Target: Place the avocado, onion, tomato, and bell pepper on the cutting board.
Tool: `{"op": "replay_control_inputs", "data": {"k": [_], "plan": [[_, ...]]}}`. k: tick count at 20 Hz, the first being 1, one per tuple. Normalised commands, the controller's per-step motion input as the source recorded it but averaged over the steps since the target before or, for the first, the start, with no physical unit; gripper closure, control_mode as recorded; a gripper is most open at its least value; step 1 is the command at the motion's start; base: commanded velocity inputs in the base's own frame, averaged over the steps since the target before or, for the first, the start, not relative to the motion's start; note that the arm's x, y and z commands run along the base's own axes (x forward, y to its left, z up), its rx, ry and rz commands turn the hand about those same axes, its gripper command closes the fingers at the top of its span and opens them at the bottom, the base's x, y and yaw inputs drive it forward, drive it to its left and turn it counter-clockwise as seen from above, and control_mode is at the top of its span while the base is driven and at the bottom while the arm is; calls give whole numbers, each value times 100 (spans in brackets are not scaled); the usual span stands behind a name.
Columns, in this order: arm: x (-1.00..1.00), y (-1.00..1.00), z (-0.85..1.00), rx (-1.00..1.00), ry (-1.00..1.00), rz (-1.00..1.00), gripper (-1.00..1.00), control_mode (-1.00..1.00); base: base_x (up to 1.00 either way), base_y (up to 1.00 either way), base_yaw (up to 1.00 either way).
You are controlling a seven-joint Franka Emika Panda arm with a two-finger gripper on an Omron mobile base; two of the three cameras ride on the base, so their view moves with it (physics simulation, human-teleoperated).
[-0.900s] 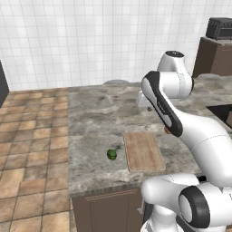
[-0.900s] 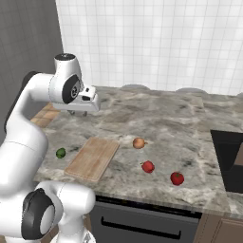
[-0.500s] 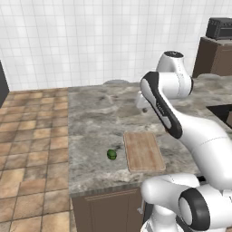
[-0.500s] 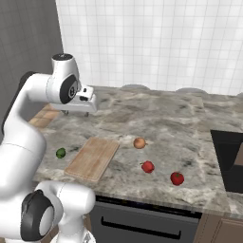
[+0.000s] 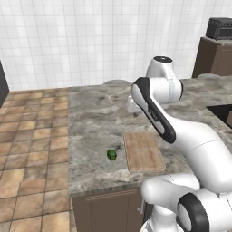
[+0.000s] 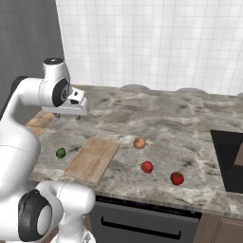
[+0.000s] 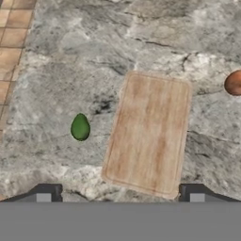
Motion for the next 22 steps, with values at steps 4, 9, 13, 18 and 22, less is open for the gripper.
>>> {"op": "replay_control_inputs", "data": {"k": [4,9,13,18,22], "plan": [[0,43,-18,1,0,0,-100,-100,0,0,0],[4,27,-11,1,6,0,-100,-100,0,0,0],[16,24,-4,0,6,0,-100,-100,0,0,0],[27,27,-15,0,5,2,-100,-100,0,0,0],[32,21,-17,1,5,3,-100,-100,0,0,0]]}}
